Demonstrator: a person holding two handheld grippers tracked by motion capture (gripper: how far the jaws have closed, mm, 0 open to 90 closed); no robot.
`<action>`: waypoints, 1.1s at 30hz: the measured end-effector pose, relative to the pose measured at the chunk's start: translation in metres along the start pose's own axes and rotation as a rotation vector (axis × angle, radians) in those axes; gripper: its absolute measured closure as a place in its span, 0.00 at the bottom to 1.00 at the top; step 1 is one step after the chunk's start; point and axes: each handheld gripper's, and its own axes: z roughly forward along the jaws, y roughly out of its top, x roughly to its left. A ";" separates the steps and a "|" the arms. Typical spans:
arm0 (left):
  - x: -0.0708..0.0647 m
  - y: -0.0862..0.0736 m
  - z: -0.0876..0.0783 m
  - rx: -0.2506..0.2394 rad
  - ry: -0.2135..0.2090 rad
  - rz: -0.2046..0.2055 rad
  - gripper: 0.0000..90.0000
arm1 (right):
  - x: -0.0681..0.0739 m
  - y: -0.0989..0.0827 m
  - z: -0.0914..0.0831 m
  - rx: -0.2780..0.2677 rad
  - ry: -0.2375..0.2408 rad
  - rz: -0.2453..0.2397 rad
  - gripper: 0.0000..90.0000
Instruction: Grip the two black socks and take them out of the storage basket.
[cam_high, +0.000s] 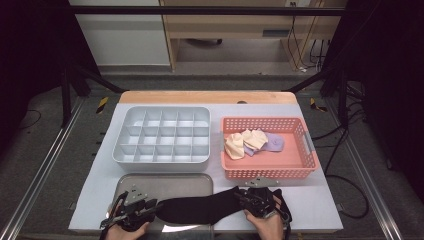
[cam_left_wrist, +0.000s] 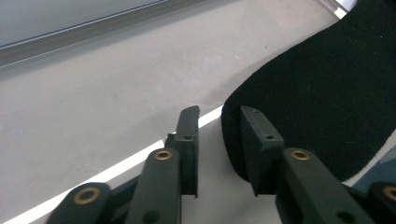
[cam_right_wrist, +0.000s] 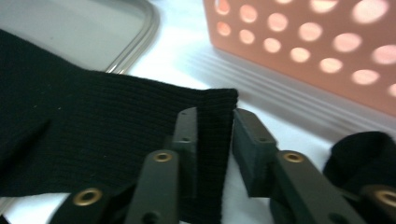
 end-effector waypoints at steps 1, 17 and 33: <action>0.000 0.000 0.000 -0.001 0.002 0.005 0.79 | 0.001 0.000 0.000 0.004 -0.002 -0.004 0.85; -0.012 0.007 0.015 -0.085 0.033 0.086 0.77 | -0.012 0.007 -0.010 -0.036 -0.083 0.034 0.84; -0.005 0.014 0.000 -0.184 -0.023 0.016 0.56 | -0.045 0.002 -0.062 -0.184 -0.078 0.101 0.76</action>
